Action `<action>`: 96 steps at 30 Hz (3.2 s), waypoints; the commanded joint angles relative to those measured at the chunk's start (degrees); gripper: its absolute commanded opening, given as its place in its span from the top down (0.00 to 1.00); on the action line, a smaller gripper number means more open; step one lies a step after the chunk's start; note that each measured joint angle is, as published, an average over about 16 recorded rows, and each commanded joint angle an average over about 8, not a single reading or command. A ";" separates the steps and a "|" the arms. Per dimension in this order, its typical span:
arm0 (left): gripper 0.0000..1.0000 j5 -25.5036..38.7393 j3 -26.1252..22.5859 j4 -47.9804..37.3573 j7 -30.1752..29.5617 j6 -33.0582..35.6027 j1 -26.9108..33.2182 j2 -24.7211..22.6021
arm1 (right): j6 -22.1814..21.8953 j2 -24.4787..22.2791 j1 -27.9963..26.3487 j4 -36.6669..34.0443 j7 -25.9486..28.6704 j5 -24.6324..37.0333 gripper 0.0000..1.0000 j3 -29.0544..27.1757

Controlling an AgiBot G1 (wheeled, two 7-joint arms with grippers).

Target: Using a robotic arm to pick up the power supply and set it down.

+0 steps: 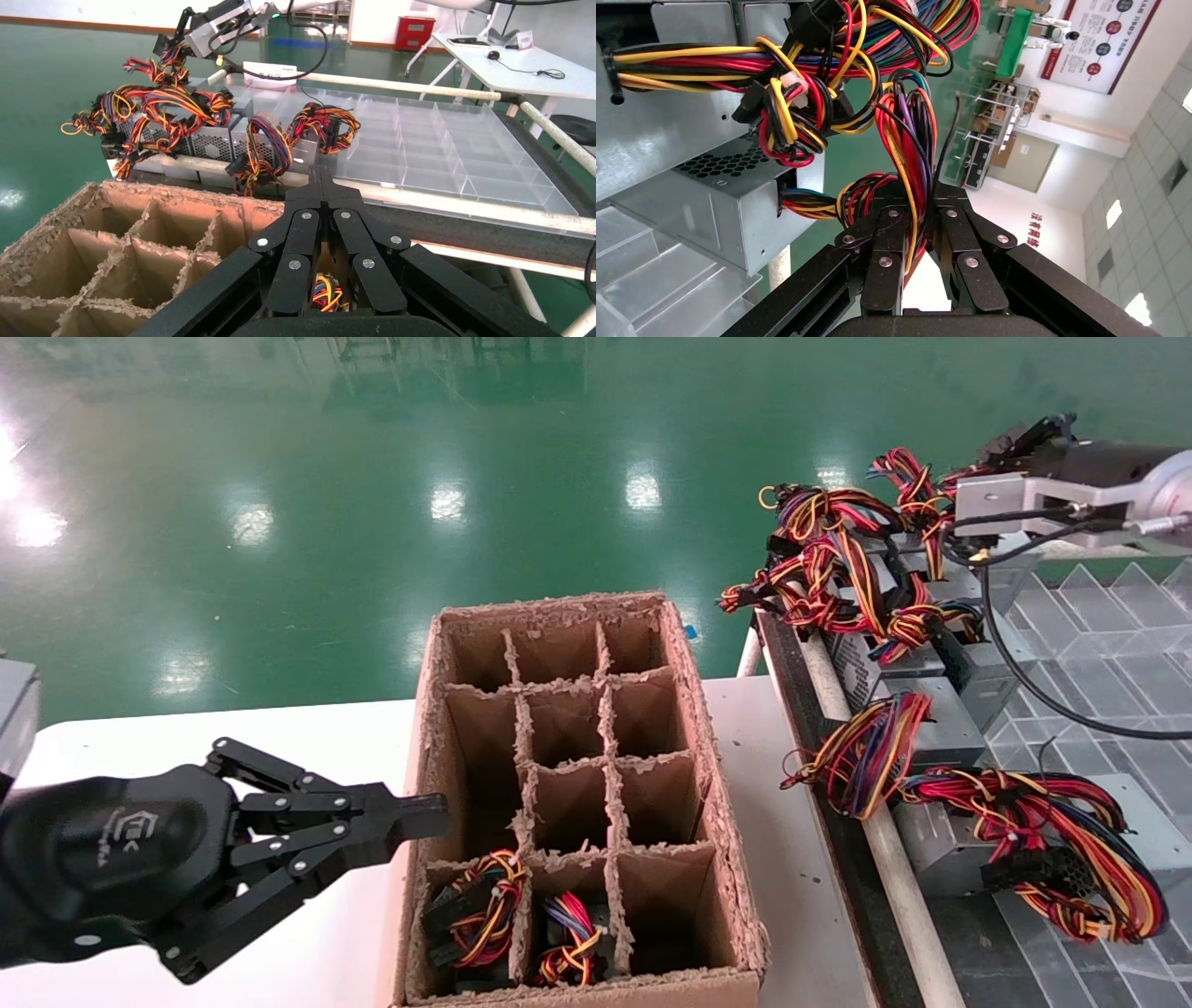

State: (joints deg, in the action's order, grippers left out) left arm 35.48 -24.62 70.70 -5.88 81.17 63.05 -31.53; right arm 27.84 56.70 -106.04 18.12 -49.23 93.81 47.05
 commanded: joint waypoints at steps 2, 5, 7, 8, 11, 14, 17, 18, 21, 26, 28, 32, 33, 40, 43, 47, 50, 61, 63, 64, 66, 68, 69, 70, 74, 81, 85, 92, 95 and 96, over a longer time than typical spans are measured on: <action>1.00 0.00 0.00 0.00 0.00 0.00 0.00 0.00 | 0.63 0.74 -0.83 -1.50 0.73 0.77 0.00 0.52; 1.00 0.00 0.00 0.00 0.00 0.00 0.00 0.00 | 2.23 1.17 -1.61 -2.62 1.84 0.75 0.00 0.62; 1.00 0.00 0.00 0.00 0.00 0.00 0.00 0.00 | 4.06 1.35 -2.34 -3.34 2.97 0.30 0.00 0.45; 1.00 0.00 0.00 0.00 0.00 0.00 0.00 0.00 | 4.97 1.41 -2.77 -3.65 3.50 0.11 0.00 0.38; 1.00 0.00 0.00 0.00 0.00 0.00 0.00 0.00 | 7.16 1.53 -4.09 -4.31 4.88 -0.35 0.00 0.20; 1.00 0.00 0.00 0.00 0.00 0.00 0.00 0.00 | 8.00 1.60 -5.31 -4.49 5.44 -0.06 0.00 0.37; 1.00 0.00 0.00 0.00 0.00 0.00 0.00 0.00 | 7.91 1.80 -6.27 -4.55 5.79 0.61 0.00 0.73; 1.00 0.00 0.00 0.00 0.00 0.00 0.00 0.00 | 8.00 1.87 -6.61 -4.54 6.02 0.77 0.00 0.82; 1.00 0.00 0.00 0.00 0.00 0.00 0.00 0.00 | 9.44 1.90 -7.76 -4.45 7.21 0.81 0.00 0.88; 1.00 0.00 0.00 0.00 0.00 0.00 0.00 0.00 | 15.97 1.11 -10.61 -3.24 10.80 -0.22 0.00 0.54; 1.00 0.00 0.00 0.00 0.00 0.00 0.00 0.00 | 18.98 0.53 -11.84 -2.28 12.64 -0.89 0.00 0.27; 1.00 0.00 0.00 0.00 0.00 0.00 0.00 0.00 | 24.11 -0.88 -13.61 0.15 16.57 -3.22 0.00 -0.93; 1.00 0.00 0.00 0.00 0.00 0.00 0.00 0.00 | 25.44 -1.32 -13.89 0.95 17.56 -4.06 0.00 -1.37; 1.00 0.00 0.00 0.00 0.00 0.00 0.00 0.00 | 31.99 -3.85 -12.39 7.15 23.08 -10.32 0.00 -4.47; 1.00 0.00 0.00 0.00 0.00 0.00 0.00 0.00 | 33.45 -4.49 -10.86 9.01 24.88 -12.19 0.00 -5.50; 1.00 0.00 0.00 0.00 0.00 0.00 0.00 0.00 | 35.12 -5.49 -8.40 11.34 26.95 -13.94 0.00 -6.73; 1.00 0.00 0.00 0.00 0.00 0.00 0.00 0.00 | 36.36 -6.37 -5.51 13.74 28.75 -16.02 0.00 -8.05; 0.81 0.00 0.00 0.00 0.00 0.00 0.00 0.00 | 40.84 -9.57 4.91 22.44 35.26 -23.51 0.00 -12.84; 0.56 0.00 0.00 0.00 0.00 0.00 0.00 0.00 | 41.66 -10.15 6.81 24.02 36.45 -24.87 0.00 -13.72; 0.43 0.00 0.00 0.00 0.00 0.00 0.00 0.00 | 42.06 -10.43 7.74 24.81 37.03 -25.55 0.00 -14.15; 0.18 0.00 0.00 0.00 0.00 0.00 0.00 0.00 | 42.86 -11.01 9.62 26.37 38.20 -26.89 0.00 -15.01; 0.00 0.00 0.00 0.00 0.00 0.00 0.00 0.00 | 43.69 -11.59 11.53 27.96 39.40 -28.27 0.00 -15.89; 0.00 0.00 0.00 0.00 0.00 0.00 0.00 0.00 | 44.10 -11.89 12.50 28.77 40.01 -28.97 0.00 -16.33; 0.00 0.00 0.00 0.00 0.00 0.00 0.00 0.00 | 44.52 -12.19 13.48 29.59 40.62 -29.67 0.00 -16.78; 0.00 0.00 0.00 0.00 0.00 0.00 0.00 0.00 | 46.18 -13.37 17.33 32.81 43.02 -32.44 0.00 -18.55; 0.00 0.00 0.00 0.00 0.00 0.00 0.00 0.00 | 49.11 -15.45 24.14 38.49 47.28 -37.33 0.00 -21.69; 0.00 0.00 0.00 0.00 0.00 0.00 0.00 0.00 | 50.77 -16.64 28.00 41.71 49.69 -40.11 0.00 -23.46; 0.00 0.00 0.00 0.00 0.00 0.00 0.00 0.00 | 53.70 -18.72 34.81 47.39 53.94 -45.00 0.00 -26.59; 0.00 0.00 0.00 0.00 0.00 0.00 0.00 0.00 | 54.95 -19.61 37.73 49.83 55.77 -47.10 0.00 -27.93; 0.00 0.00 0.00 0.00 0.00 0.00 0.00 0.00 | 55.36 -19.90 38.67 50.61 56.35 -47.77 0.00 -28.36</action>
State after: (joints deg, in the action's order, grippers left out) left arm 35.48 -24.62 70.70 -5.88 81.17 63.05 -31.53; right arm 83.12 36.85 -67.56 68.58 7.01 46.17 18.77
